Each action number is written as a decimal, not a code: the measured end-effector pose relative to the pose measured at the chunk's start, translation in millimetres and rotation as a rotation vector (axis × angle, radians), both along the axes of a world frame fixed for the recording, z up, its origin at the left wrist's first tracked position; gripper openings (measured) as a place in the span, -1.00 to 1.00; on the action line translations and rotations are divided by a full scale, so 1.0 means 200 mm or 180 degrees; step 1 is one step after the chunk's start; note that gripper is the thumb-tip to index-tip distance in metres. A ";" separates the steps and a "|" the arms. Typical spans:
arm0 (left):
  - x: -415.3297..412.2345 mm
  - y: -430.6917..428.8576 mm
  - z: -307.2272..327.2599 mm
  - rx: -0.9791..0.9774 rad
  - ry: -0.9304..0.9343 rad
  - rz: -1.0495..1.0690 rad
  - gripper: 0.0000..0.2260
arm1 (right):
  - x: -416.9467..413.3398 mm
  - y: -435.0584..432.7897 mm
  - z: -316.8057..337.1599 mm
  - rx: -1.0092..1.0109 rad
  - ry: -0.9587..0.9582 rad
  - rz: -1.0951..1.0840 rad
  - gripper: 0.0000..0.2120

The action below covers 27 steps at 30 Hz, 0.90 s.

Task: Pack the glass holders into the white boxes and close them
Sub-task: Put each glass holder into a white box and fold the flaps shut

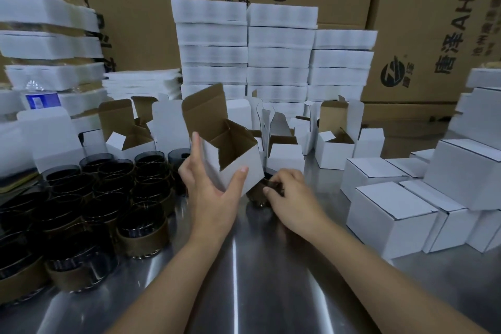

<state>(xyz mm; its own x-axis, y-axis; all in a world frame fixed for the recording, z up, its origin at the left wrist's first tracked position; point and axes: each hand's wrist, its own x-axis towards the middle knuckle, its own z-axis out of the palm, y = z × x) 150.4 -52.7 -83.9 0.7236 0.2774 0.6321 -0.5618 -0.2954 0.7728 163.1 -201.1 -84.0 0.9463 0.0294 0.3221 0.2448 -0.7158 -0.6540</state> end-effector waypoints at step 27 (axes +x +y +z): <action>0.01 -0.01 -0.04 0.0588 0.0875 -0.0921 -0.24 | -0.19 0.02 0.17 -0.0059 -0.2181 -0.0161 -0.79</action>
<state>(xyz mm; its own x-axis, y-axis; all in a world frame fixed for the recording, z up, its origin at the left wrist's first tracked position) 151.5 -54.5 -91.8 0.9030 -0.0610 0.4253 -0.4227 -0.3034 0.8540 125.1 -197.4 -49.9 0.5297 0.0017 0.8482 0.5648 -0.7468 -0.3512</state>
